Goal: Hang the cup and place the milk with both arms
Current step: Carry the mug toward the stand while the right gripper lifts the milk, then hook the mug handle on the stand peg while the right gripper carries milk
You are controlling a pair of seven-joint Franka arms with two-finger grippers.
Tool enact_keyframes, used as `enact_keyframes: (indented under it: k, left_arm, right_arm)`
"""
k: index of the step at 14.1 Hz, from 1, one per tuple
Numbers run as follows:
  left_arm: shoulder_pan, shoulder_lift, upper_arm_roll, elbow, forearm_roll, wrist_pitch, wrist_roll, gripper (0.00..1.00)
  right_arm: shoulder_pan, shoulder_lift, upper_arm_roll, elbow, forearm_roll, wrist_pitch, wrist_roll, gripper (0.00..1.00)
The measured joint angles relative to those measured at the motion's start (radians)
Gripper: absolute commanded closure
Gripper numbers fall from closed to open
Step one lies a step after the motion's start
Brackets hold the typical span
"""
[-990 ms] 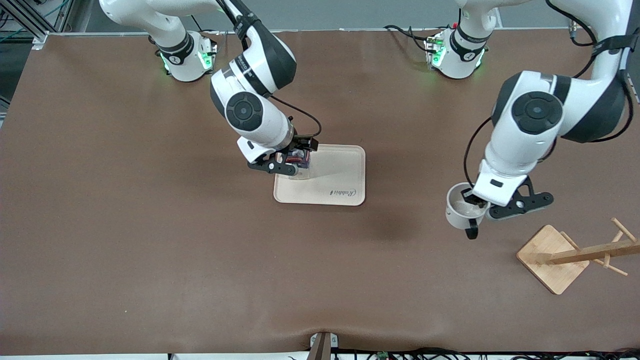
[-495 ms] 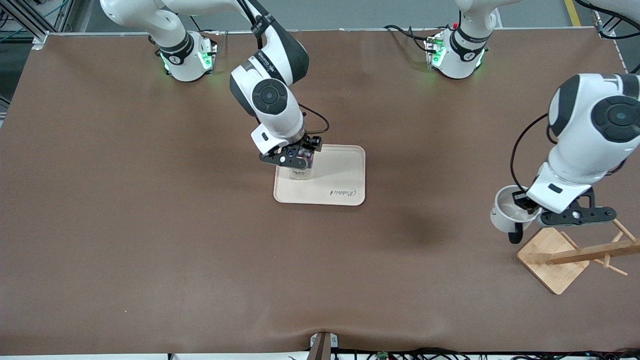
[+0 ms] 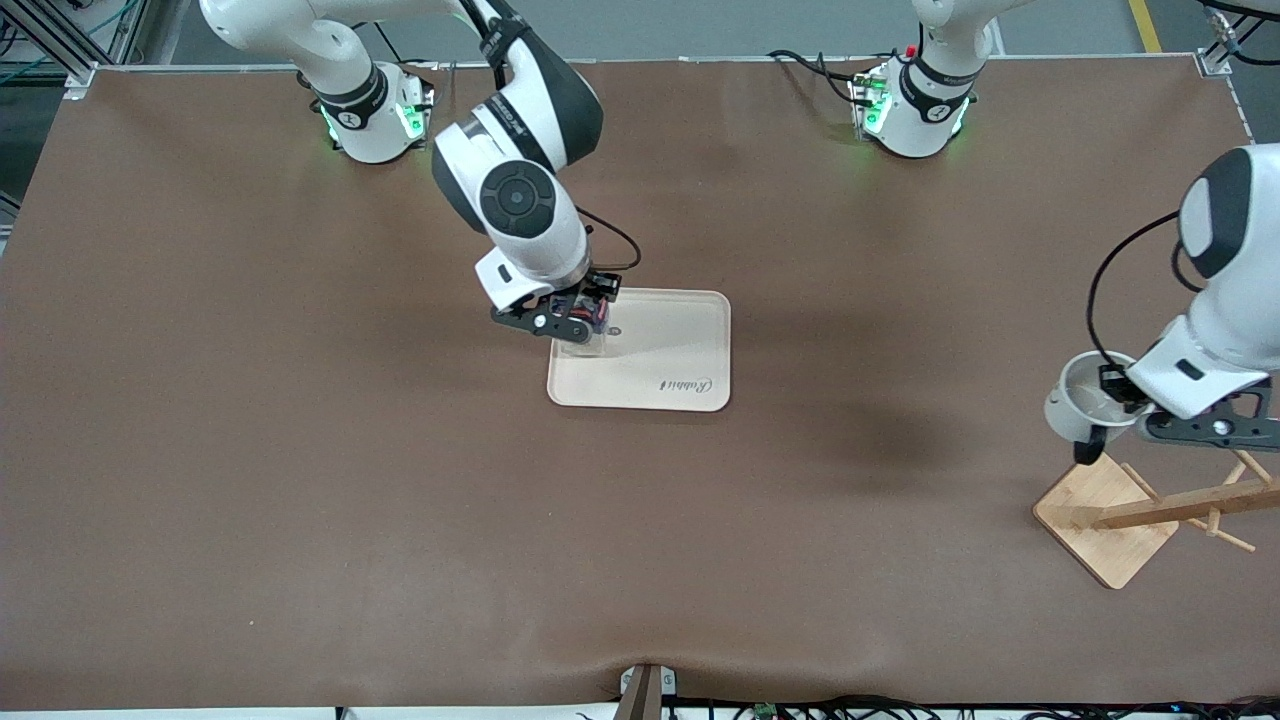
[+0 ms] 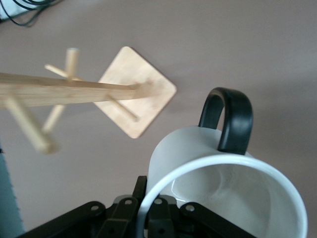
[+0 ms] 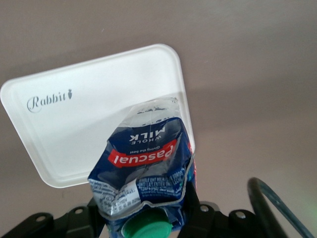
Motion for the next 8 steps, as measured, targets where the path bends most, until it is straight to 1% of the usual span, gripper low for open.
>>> enact_keyframes:
  k: [3, 6, 8]
  left_arm:
    - [0.052, 0.000, 0.002, 0.047, -0.006, 0.000, 0.091, 1.00]
    - [0.061, 0.002, 0.002, 0.071, -0.007, -0.003, 0.111, 1.00]
    - [0.077, 0.010, 0.003, 0.084, -0.008, -0.004, 0.151, 1.00]
  right_arm:
    - [-0.090, -0.009, -0.004, 0.102, 0.000, -0.160, 0.000, 1.00]
    - [-0.179, -0.018, -0.005, 0.130, 0.000, -0.265, -0.009, 1.00]
    - [-0.237, -0.024, -0.007, 0.132, -0.004, -0.319, -0.085, 1.00]
